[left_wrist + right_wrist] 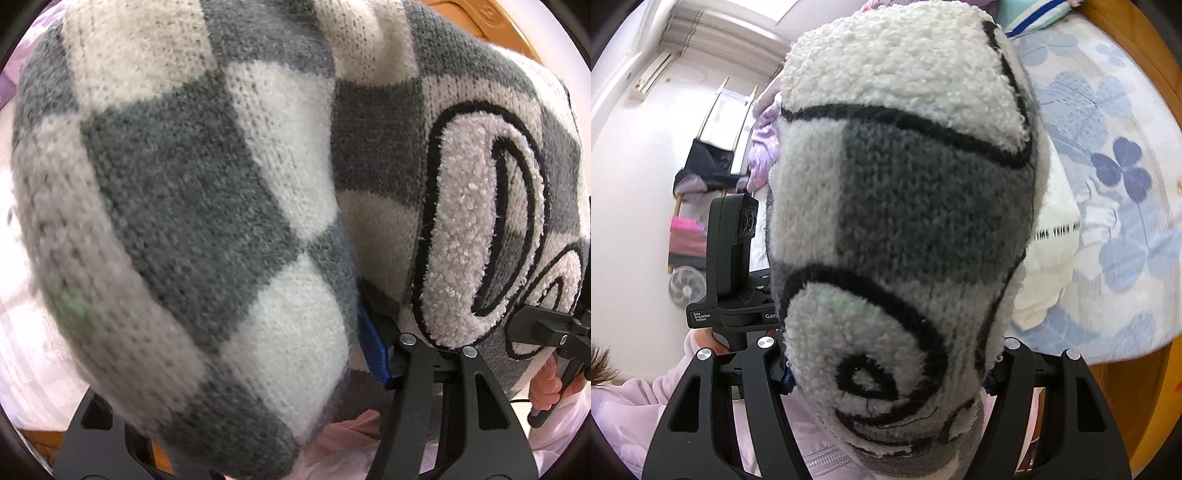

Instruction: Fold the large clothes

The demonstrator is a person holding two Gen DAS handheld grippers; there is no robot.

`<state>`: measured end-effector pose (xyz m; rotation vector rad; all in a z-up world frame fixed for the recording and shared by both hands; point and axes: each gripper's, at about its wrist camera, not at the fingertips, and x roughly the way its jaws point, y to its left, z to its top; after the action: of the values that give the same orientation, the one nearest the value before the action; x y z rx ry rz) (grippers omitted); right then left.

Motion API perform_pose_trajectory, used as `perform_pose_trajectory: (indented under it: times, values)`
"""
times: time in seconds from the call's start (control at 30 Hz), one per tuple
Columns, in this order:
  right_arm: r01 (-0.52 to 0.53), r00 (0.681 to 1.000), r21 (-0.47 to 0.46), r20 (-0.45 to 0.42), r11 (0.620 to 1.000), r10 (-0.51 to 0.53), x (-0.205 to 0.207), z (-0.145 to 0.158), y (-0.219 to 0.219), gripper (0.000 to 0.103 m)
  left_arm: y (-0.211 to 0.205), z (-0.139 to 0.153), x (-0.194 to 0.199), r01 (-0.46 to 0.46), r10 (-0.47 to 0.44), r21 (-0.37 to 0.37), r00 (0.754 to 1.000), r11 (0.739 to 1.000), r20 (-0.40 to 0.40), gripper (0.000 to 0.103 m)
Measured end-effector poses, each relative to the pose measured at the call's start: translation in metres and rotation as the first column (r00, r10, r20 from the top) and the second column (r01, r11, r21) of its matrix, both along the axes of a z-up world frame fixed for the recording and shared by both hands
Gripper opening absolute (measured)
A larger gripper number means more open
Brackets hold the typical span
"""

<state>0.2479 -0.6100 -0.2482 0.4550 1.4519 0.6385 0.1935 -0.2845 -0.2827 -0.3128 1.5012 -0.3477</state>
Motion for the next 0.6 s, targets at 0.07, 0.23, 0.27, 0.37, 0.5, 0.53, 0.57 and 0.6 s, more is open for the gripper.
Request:
perform_pose_trajectory:
  times: [0.07,0.23,0.27,0.37,0.5,0.53,0.57,0.6]
  values:
    - [-0.046,0.999,0.004,-0.022,0.999,0.046,0.015,-0.008,-0.014,0.067,0.003,-0.002,0.002,-0.040,0.040,0.013,0.999,0.999,-0.009,0.061]
    - [-0.145,0.986,0.044,-0.081,0.988,0.148,0.055,-0.028,-0.012,0.067,-0.010,-0.022,0.013,-0.179,0.184,0.066,0.980,0.982,-0.072,0.061]
    - [-0.160,0.982,0.050,-0.091,0.986,0.164,0.060,-0.032,-0.010,0.067,-0.023,-0.027,0.020,-0.197,0.203,0.074,0.975,0.978,-0.088,0.061]
    - [-0.185,0.972,0.068,-0.133,0.980,0.192,0.081,-0.046,0.006,0.067,-0.023,-0.049,0.034,-0.256,0.270,0.109,0.952,0.960,-0.141,0.061]
    - [-0.196,0.961,0.075,-0.182,0.978,0.207,0.112,-0.070,0.022,0.067,-0.035,-0.076,0.066,-0.272,0.300,0.160,0.935,0.949,-0.191,0.061]
    - [-0.196,0.961,0.069,-0.187,0.978,0.205,0.118,-0.075,0.023,0.067,-0.025,-0.076,0.064,-0.261,0.292,0.169,0.936,0.951,-0.196,0.061]
    - [-0.190,0.961,0.056,-0.193,0.980,0.197,0.125,-0.081,0.022,0.068,-0.032,-0.081,0.070,-0.252,0.285,0.175,0.937,0.952,-0.203,0.061]
    - [-0.185,0.962,0.037,-0.198,0.982,0.189,0.131,-0.087,0.023,0.068,-0.033,-0.087,0.072,-0.241,0.277,0.180,0.937,0.954,-0.214,0.061]
